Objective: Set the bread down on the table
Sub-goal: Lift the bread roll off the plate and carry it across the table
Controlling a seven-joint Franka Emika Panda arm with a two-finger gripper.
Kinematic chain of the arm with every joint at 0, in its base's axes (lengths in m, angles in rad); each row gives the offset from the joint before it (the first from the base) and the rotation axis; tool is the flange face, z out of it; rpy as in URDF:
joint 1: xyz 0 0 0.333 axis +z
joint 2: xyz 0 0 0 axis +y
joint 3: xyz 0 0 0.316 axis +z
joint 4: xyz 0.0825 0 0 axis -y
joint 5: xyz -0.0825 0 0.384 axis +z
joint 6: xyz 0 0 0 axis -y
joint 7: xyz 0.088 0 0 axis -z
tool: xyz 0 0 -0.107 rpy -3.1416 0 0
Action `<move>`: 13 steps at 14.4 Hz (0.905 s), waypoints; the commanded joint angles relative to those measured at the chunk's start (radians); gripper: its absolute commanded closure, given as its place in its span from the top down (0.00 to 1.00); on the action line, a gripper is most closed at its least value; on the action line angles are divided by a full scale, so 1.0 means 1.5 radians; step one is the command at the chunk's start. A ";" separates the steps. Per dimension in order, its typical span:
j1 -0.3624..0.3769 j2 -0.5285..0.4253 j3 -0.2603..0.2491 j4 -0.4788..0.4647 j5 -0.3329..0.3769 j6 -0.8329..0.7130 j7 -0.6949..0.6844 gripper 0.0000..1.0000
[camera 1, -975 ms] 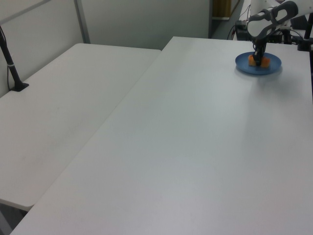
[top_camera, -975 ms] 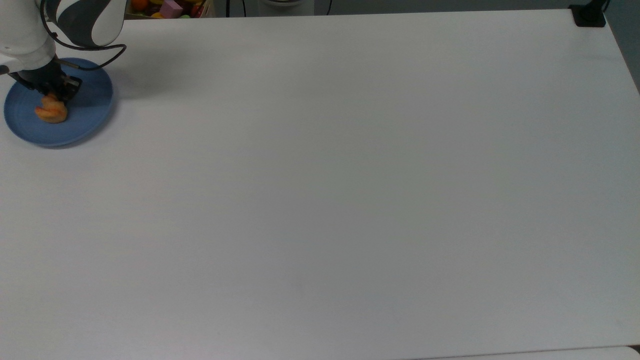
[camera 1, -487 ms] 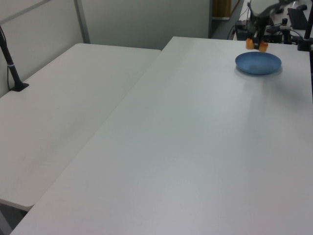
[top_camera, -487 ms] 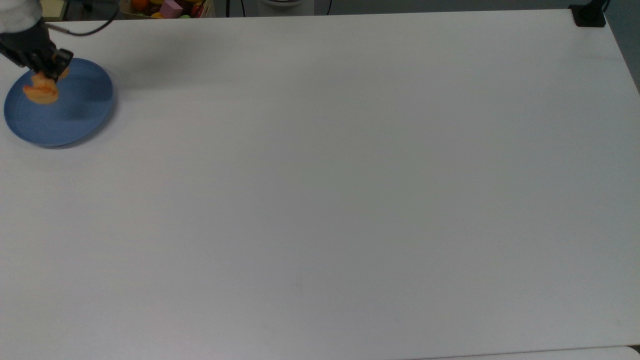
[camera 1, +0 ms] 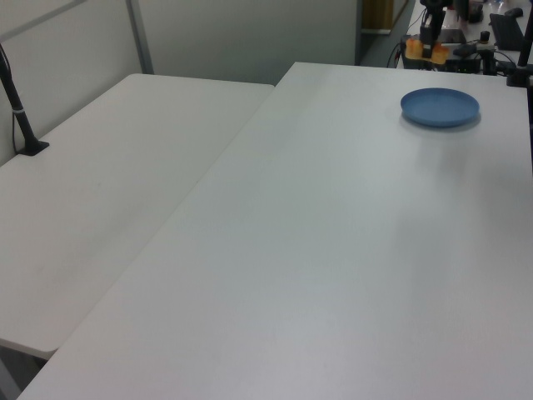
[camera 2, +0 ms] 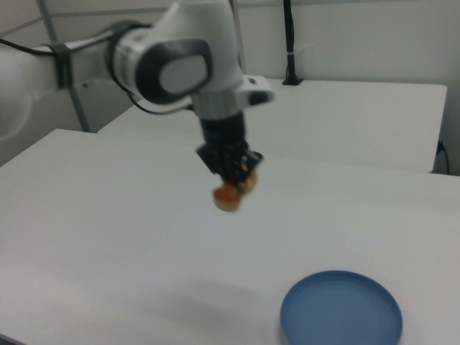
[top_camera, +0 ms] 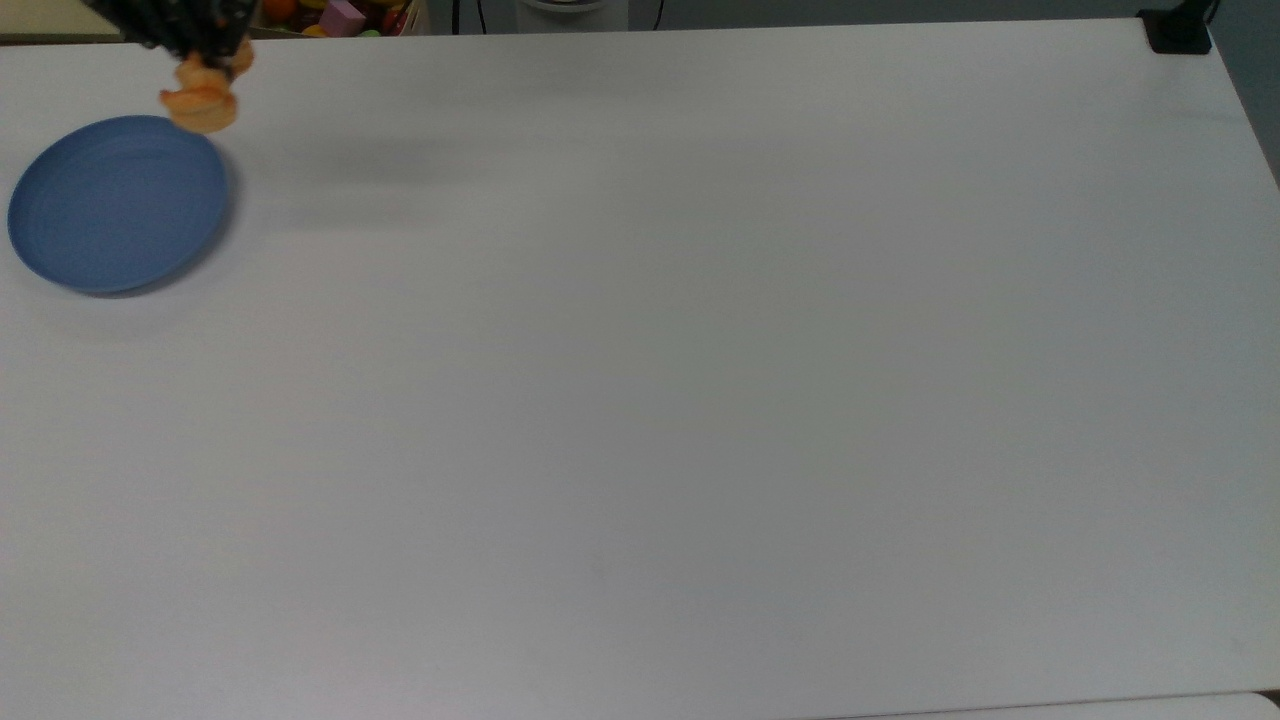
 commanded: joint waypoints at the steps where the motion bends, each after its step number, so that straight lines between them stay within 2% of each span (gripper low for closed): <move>1: 0.002 -0.056 0.099 0.000 0.007 -0.059 0.093 0.00; 2: 0.002 -0.057 0.131 0.008 0.006 -0.066 0.121 0.00; 4: 0.003 -0.056 0.232 0.015 -0.005 -0.063 0.200 0.00; 5: 0.010 -0.054 0.262 0.015 -0.009 -0.060 0.214 0.00; 10: 0.064 -0.013 0.360 0.015 -0.029 -0.054 0.333 0.02; 13: 0.122 0.032 0.392 0.013 -0.029 -0.029 0.400 0.03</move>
